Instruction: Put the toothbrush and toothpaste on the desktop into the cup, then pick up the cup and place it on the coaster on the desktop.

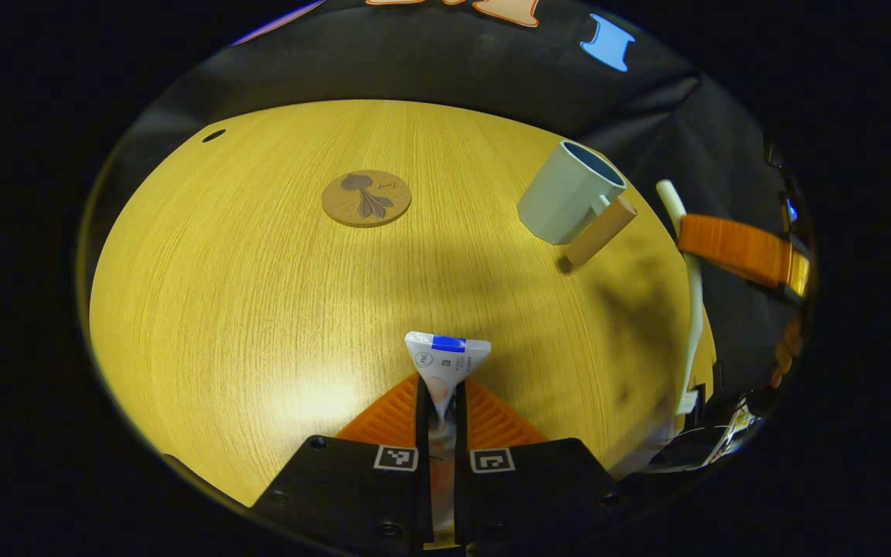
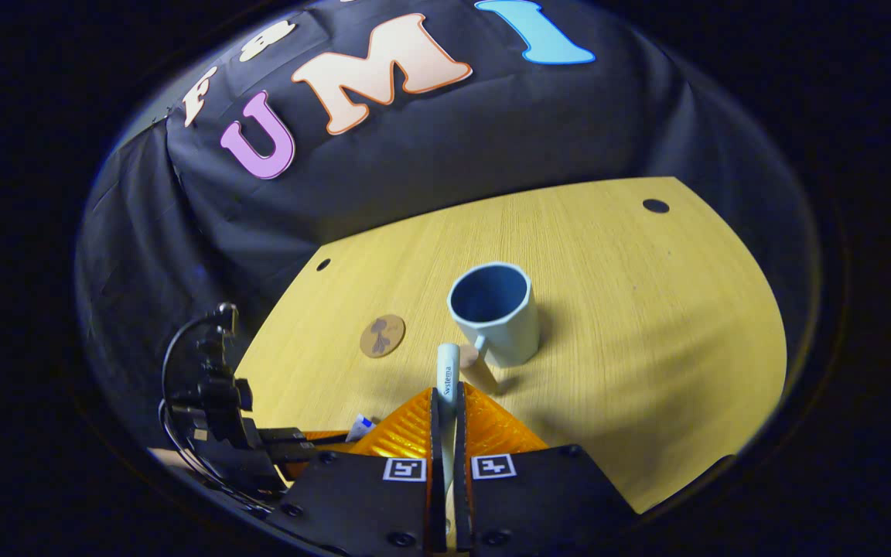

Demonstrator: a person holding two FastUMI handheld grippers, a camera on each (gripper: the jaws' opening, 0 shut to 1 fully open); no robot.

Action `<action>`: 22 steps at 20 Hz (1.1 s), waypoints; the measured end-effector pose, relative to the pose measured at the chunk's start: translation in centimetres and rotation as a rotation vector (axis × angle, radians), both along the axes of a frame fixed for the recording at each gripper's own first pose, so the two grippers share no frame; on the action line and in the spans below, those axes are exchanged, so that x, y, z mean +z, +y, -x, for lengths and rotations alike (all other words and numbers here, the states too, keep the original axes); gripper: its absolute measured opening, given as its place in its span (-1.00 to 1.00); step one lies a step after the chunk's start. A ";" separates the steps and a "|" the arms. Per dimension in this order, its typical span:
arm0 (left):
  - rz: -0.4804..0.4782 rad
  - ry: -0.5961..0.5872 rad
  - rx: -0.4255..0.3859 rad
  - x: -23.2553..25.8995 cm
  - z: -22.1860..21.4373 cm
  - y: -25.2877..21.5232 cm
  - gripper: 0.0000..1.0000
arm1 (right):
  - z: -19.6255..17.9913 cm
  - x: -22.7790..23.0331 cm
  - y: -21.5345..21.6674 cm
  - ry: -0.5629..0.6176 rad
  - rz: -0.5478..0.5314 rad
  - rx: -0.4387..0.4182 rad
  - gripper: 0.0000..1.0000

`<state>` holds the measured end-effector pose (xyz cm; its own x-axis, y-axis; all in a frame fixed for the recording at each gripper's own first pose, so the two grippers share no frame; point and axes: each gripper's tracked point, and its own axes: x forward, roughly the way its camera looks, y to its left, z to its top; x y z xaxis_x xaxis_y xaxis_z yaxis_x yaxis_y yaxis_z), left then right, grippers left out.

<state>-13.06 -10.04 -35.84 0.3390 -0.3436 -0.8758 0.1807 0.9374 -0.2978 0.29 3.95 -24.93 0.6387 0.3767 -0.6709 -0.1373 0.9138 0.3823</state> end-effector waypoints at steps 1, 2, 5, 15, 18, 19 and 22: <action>-0.001 -0.002 -0.002 -0.1 0.0 0.0 -0.79 | -1.0 0.6 0.1 -0.023 -0.012 -0.016 -0.86; 0.000 -0.004 -0.001 0.0 0.0 0.0 -0.80 | -1.8 1.4 -0.1 -0.048 -0.019 -0.033 -0.86; 0.008 -0.008 0.008 -0.1 -0.1 0.0 -0.80 | -5.0 3.9 -0.5 -0.136 -0.030 -0.075 -0.87; 0.021 0.001 0.037 0.0 -0.2 0.0 -0.80 | -14.6 8.3 -1.4 -0.422 0.030 -0.200 -0.87; 0.014 0.003 0.030 0.0 0.0 0.0 -0.80 | -16.5 7.4 -1.0 -0.436 0.033 -0.218 -0.87; 0.014 0.004 0.028 0.1 -0.1 0.0 -0.80 | -17.1 7.1 -0.9 -0.442 0.034 -0.226 -0.87; 0.022 0.003 0.030 0.0 -0.1 0.0 -0.79 | -18.5 6.9 -1.3 -0.484 0.072 -0.250 -0.87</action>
